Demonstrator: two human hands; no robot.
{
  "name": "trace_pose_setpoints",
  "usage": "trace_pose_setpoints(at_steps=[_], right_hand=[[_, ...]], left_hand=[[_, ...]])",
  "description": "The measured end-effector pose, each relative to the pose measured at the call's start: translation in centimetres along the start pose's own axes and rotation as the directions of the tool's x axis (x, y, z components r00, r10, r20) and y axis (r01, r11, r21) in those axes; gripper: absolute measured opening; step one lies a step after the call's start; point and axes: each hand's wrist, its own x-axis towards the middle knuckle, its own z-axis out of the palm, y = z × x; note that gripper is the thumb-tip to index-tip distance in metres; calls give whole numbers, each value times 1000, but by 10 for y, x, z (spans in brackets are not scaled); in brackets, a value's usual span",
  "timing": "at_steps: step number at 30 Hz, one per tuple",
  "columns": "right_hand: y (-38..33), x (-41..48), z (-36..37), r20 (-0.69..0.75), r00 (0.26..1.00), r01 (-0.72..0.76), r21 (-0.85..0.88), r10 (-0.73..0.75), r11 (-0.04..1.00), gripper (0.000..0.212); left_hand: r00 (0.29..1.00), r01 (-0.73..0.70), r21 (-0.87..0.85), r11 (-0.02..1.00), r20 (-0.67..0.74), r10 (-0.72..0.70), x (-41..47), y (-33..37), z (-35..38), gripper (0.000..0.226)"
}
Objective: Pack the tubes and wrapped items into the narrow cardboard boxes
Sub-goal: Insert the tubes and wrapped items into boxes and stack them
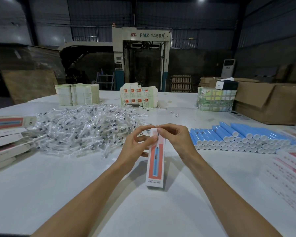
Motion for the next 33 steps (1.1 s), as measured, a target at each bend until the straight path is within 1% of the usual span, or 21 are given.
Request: trace_pose_setpoints(at_steps=[7,9,13,16,19,22,25,30,33], right_hand=[[0,-2,1,-10,1000,12,2,-12,1000,9],[0,-3,1,-2,1000,7,-9,-7,1000,10],[0,-1,1,48,997,-55,-10,55,998,10],[1,0,2,40,995,-90,-58,92,994,10],[0,-2,4,34,994,-103,-60,105,993,11],[0,-3,6,-3,998,-69,-57,69,996,9],[0,-3,3,-5,998,-66,-48,65,997,9],[6,-8,1,13,993,-115,-51,116,992,11],[11,-11,9,-5,987,-159,-66,159,985,12]], left_hand=[[999,49,-40,998,1,-49,-1,3,2,34],[996,76,-69,995,-32,-78,-2,5,3,31],[984,126,-115,985,-113,-139,1,5,5,23],[977,161,-135,978,-122,-177,4,3,5,18],[972,188,-164,968,-111,-208,6,4,2,22],[975,191,-159,969,-80,-206,6,5,0,28],[978,178,-110,978,-87,-187,6,3,1,23],[981,156,-85,984,-100,-164,3,-4,0,21],[973,180,-98,979,-129,-192,2,-8,4,18]])
